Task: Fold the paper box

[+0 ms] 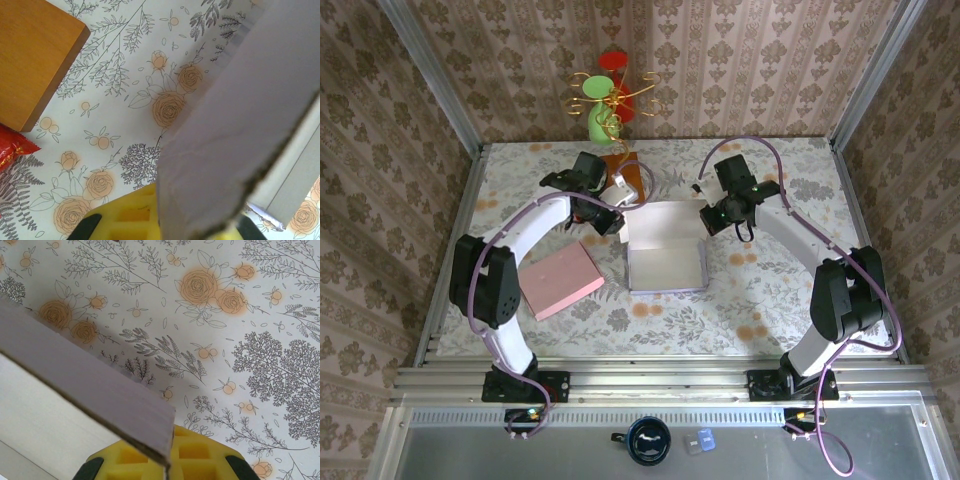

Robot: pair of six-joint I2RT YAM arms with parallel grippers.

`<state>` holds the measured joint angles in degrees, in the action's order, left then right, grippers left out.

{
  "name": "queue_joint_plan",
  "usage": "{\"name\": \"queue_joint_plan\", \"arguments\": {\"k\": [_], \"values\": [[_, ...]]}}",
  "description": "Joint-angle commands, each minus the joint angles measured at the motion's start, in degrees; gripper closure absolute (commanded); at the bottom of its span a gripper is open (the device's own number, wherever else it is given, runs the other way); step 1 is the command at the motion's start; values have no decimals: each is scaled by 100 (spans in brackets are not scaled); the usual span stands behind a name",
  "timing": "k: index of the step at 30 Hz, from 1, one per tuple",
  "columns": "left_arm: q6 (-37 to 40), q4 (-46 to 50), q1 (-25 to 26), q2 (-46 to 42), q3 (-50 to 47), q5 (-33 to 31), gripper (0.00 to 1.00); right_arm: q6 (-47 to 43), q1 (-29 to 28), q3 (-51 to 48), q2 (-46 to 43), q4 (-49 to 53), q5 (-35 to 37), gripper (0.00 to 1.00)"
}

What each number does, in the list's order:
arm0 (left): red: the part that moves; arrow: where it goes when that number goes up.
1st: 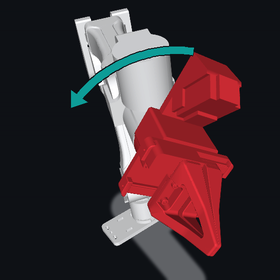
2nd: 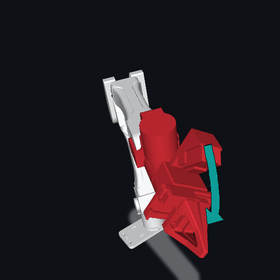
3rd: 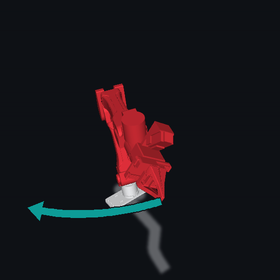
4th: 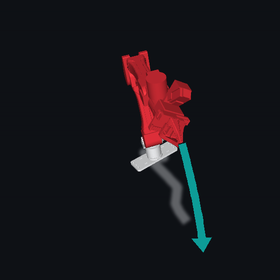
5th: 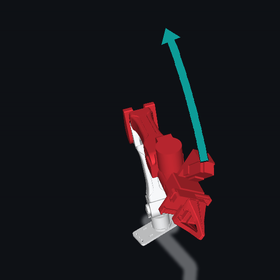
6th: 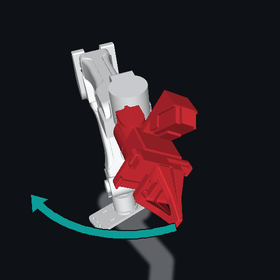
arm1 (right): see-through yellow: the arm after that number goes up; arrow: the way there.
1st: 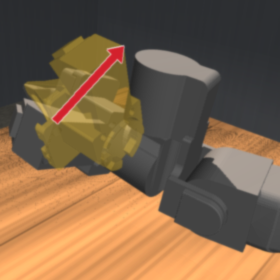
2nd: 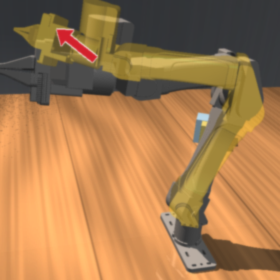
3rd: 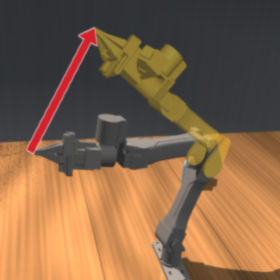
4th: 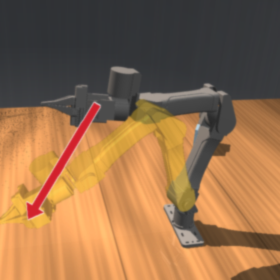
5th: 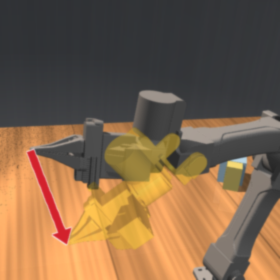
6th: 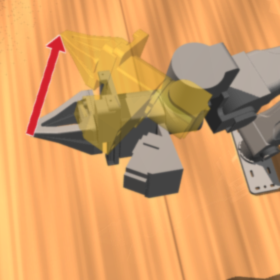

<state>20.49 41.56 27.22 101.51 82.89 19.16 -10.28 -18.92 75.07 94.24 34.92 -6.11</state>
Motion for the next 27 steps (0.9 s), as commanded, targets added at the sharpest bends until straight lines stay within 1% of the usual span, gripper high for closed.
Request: {"name": "queue_joint_plan", "arguments": {"k": [1, 3, 6, 9, 12, 14, 17, 23, 27], "values": [[-283, 45, -26, -11, 136, 194, 94, 161, -83, 234, -65, 50, 152, 100], [-519, 3, 8, 17, 207, 172, 96, 311, -116, 264, -45, 25, 197, 100], [-1079, -93, 125, 63, 301, -108, 100, 622, -182, 325, -13, 22, 329, 100], [-1743, -105, 383, 139, 415, -586, 100, 965, -250, 405, 11, 37, 508, 100], [-2328, -161, 583, 202, 458, -854, 100, 1451, -301, 486, 30, 41, 615, 100], [-2755, -269, 648, 226, 467, -888, 100, 1804, -355, 528, 46, 59, 745, 100], [-3186, -323, 701, 294, 566, -954, 100, 2280, -445, 567, 67, 49, 936, 100], [-3863, -605, 740, 413, 671, -948, 100, 3134, -591, 602, 96, 7, 1291, 100], [-4117, -966, 802, 379, 509, -987, 100, 3441, -631, 375, 12, -192, 1408, 100]]}}
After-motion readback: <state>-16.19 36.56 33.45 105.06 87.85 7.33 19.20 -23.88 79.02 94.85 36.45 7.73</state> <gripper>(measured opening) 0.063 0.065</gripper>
